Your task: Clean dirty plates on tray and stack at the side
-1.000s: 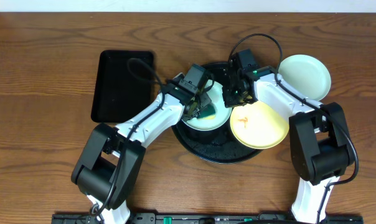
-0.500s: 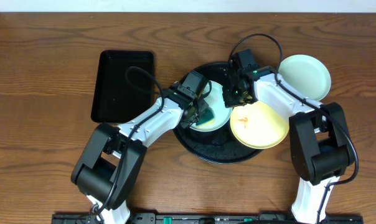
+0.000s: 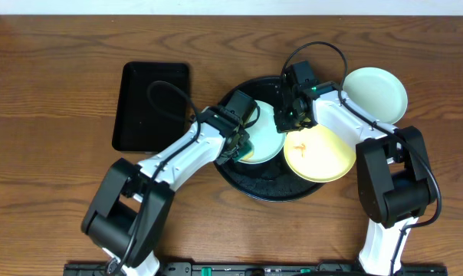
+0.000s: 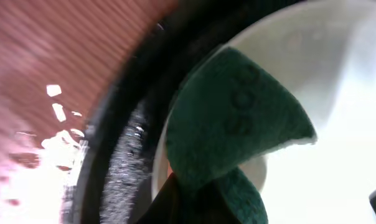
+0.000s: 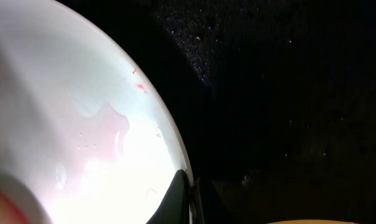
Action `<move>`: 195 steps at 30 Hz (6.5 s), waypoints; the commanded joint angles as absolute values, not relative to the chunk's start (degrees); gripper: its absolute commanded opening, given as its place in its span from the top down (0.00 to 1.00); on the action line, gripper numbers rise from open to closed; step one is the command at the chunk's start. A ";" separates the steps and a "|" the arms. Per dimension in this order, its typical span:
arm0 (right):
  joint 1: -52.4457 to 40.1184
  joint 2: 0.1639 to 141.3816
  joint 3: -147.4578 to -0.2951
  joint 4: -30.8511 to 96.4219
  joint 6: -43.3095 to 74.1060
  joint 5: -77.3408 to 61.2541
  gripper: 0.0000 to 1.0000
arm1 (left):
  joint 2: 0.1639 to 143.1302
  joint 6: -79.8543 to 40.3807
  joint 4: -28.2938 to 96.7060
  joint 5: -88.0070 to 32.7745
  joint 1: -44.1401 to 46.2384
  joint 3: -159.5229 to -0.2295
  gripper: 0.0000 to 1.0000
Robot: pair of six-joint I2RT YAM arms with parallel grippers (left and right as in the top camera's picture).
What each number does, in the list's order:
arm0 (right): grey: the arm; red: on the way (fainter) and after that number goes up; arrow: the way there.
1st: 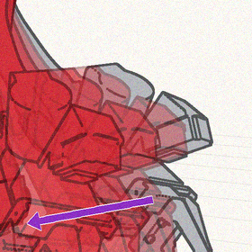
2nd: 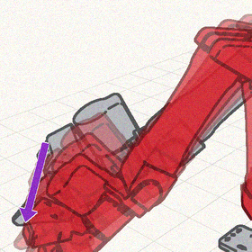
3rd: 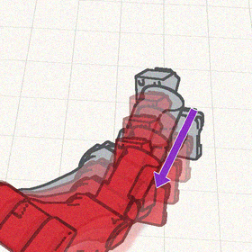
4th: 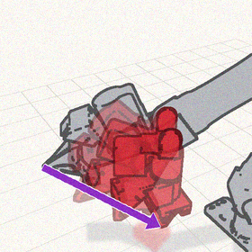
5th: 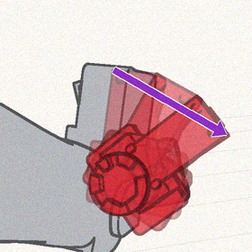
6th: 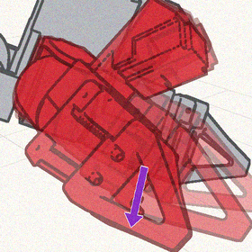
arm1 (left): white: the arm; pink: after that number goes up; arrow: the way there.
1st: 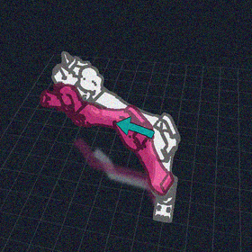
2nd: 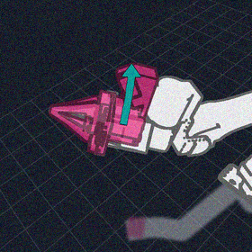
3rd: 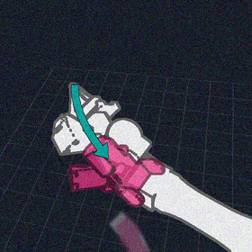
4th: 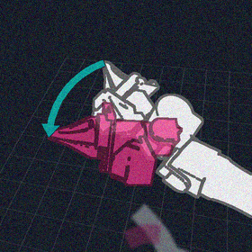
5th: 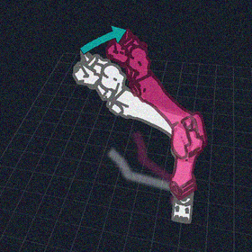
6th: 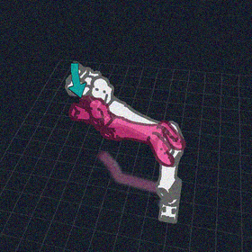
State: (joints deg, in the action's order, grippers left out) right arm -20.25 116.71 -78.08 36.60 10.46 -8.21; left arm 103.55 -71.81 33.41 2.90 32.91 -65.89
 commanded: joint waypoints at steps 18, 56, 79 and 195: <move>-20.10 116.57 -77.89 37.28 10.66 -3.22 0.99 | 100.38 -64.49 19.35 -0.58 33.54 -64.01 0.93; -20.36 108.42 -77.97 34.76 7.75 -2.79 0.99 | 77.49 -52.51 40.53 21.50 23.11 -64.14 0.92; -40.23 87.48 -77.97 12.82 -41.67 55.66 0.99 | 76.51 -29.71 46.70 10.98 8.73 -64.05 0.93; -5.39 85.52 -49.30 43.00 28.27 0.82 0.01 | 77.14 -28.53 48.45 10.92 8.75 -63.96 0.92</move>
State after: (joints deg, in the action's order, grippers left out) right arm -4.03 85.25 -49.95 43.00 26.41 -3.07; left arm 76.73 -29.52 48.40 10.61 8.99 -64.18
